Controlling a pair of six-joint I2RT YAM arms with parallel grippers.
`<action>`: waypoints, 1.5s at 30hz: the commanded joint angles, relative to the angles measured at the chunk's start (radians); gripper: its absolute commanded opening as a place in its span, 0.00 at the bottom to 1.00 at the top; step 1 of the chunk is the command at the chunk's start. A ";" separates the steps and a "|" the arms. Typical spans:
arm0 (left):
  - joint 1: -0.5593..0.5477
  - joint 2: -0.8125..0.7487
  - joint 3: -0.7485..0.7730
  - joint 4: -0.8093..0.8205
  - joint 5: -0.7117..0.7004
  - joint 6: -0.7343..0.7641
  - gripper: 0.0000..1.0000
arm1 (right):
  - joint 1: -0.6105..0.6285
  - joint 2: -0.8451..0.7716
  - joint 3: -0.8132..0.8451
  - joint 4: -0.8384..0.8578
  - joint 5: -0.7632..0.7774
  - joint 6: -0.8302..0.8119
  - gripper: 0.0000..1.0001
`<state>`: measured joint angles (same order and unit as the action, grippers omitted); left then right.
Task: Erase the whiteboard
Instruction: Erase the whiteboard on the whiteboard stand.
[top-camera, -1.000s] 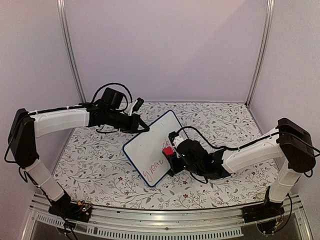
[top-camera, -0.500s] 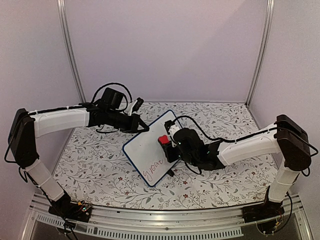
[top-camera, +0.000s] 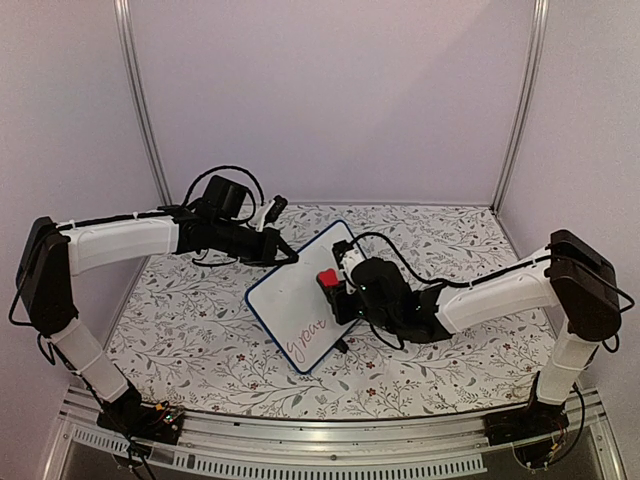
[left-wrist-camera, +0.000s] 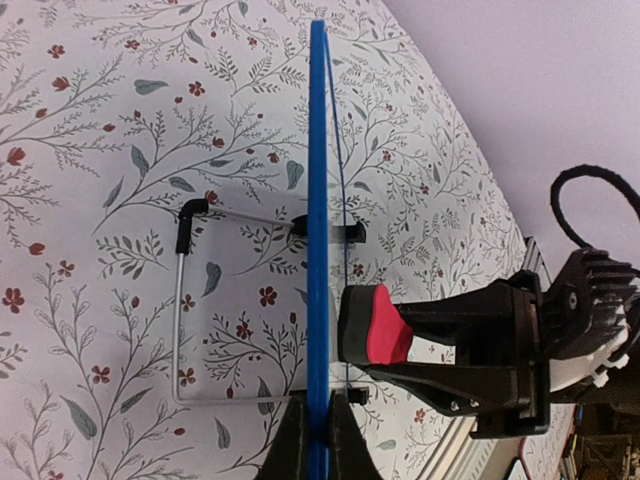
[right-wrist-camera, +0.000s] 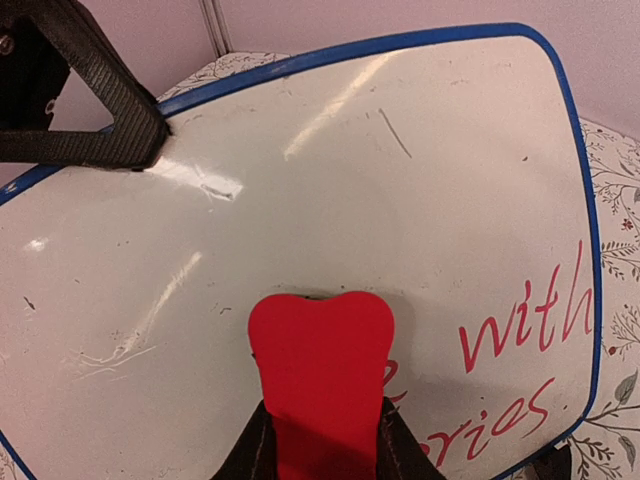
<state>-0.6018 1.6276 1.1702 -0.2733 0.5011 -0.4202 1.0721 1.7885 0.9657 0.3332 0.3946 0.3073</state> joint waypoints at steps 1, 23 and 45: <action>-0.026 -0.008 -0.001 0.022 0.060 0.013 0.00 | -0.010 0.007 -0.054 -0.030 -0.027 0.026 0.22; -0.026 0.002 0.000 0.022 0.061 0.013 0.00 | -0.009 -0.024 -0.155 -0.012 -0.050 0.081 0.21; -0.027 0.006 0.003 0.022 0.066 0.011 0.00 | 0.002 -0.040 -0.208 -0.013 -0.038 0.117 0.21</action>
<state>-0.6018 1.6276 1.1702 -0.2729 0.5056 -0.4225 1.0729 1.7493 0.7799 0.3901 0.3630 0.4126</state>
